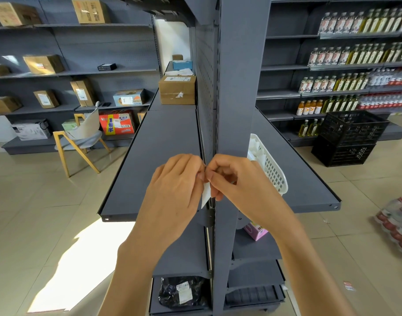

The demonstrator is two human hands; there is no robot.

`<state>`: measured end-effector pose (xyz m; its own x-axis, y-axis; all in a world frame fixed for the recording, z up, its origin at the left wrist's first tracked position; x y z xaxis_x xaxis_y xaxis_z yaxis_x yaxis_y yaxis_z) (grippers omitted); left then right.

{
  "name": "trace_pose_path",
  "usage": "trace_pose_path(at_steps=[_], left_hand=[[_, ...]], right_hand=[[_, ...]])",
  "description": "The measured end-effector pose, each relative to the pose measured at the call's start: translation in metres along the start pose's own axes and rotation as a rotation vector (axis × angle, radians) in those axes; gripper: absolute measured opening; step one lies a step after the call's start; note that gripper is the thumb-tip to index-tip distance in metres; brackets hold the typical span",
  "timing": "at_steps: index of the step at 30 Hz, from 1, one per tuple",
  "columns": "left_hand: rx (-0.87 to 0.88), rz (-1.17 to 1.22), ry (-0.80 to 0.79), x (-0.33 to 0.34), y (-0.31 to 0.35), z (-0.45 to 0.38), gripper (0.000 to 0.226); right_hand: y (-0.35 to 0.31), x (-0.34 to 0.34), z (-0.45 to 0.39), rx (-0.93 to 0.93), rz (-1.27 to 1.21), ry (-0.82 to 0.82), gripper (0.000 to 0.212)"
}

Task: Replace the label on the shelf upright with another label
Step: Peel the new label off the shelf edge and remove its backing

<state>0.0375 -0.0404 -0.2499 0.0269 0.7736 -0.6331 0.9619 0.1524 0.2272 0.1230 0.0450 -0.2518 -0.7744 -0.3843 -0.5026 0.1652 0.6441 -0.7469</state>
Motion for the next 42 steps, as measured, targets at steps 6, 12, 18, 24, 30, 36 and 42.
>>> trace_pose_path(at_steps=[6, 12, 18, 24, 30, 36, 42], left_hand=[[0.015, -0.069, 0.033, -0.001, 0.001, -0.001, 0.009], [-0.039, 0.004, 0.042, 0.001, -0.005, 0.002, 0.011], [-0.042, 0.025, 0.056, 0.000, 0.003, 0.004, 0.024], [-0.055, 0.019, 0.076, -0.006, 0.010, 0.009, 0.016], [-0.042, 0.003, 0.076, -0.007, 0.010, 0.003, 0.013], [-0.042, -0.012, 0.051, -0.006, 0.004, 0.001, 0.011], [-0.091, -0.001, 0.070, -0.005, -0.003, -0.002, 0.014]], right_hand=[[0.002, 0.000, 0.001, 0.008, 0.018, 0.011, 0.017], [0.004, 0.002, 0.000, 0.010, 0.006, 0.013, 0.017], [0.000, 0.002, 0.003, 0.011, 0.024, 0.006, 0.018], [-0.005, -0.002, 0.007, -0.012, -0.011, -0.003, 0.018], [-0.008, -0.004, 0.003, -0.055, 0.014, 0.017, 0.018], [-0.005, -0.004, 0.002, -0.070, 0.058, 0.040, 0.018], [0.000, 0.002, 0.002, -0.065, 0.105, 0.041, 0.017]])
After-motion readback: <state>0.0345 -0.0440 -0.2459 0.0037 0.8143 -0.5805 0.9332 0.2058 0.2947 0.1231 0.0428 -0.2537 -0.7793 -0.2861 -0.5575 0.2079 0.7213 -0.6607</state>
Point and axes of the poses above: each hand's wrist, its own z-axis away from the middle knuckle, its own x-axis out of the palm, y = z × x, the point moved 8 cm from there along -z, towards the middle knuckle, and after that the axes turned 12 degrees about y, right-handed, at the moved point
